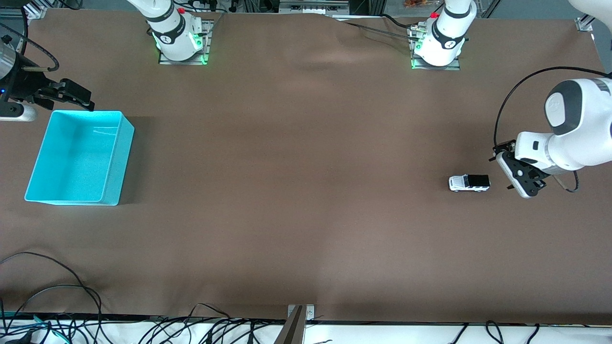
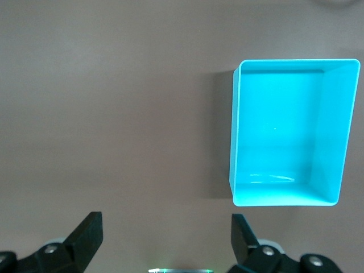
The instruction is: Wind and store white jeep toy
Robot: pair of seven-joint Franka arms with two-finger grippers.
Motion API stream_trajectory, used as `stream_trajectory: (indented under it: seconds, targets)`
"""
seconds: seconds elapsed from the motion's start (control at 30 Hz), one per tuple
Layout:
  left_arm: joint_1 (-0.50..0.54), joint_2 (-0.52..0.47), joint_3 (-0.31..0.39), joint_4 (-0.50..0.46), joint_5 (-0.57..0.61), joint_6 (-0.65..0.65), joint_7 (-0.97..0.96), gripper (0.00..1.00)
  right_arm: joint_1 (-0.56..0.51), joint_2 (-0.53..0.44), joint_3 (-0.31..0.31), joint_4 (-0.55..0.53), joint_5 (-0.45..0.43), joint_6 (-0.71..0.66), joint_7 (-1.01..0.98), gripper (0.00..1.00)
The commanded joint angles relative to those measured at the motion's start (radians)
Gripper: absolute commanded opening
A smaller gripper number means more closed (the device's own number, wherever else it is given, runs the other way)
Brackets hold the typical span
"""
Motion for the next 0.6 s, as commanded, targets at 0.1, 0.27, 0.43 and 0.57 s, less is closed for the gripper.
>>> stream_trajectory:
  seconds: [0.1,0.27,0.43,0.57]
  targets:
    - [0.021,0.041,-0.007,-0.074,0.012,0.118,0.142,1.0,0.0,0.008,-0.001,0.021,0.005,-0.004,-0.012,1.0]
    - [0.03,0.058,-0.007,-0.136,0.036,0.232,0.188,1.0,0.0,0.008,-0.001,0.021,0.005,-0.003,-0.012,1.0]
    - [0.039,0.064,-0.007,-0.192,0.084,0.341,0.196,1.0,0.0,0.008,-0.001,0.021,0.005,-0.003,-0.012,1.0]
    - [0.039,0.081,-0.007,-0.197,0.102,0.353,0.197,1.0,0.0,0.008,-0.001,0.021,0.005,-0.003,-0.012,1.0]
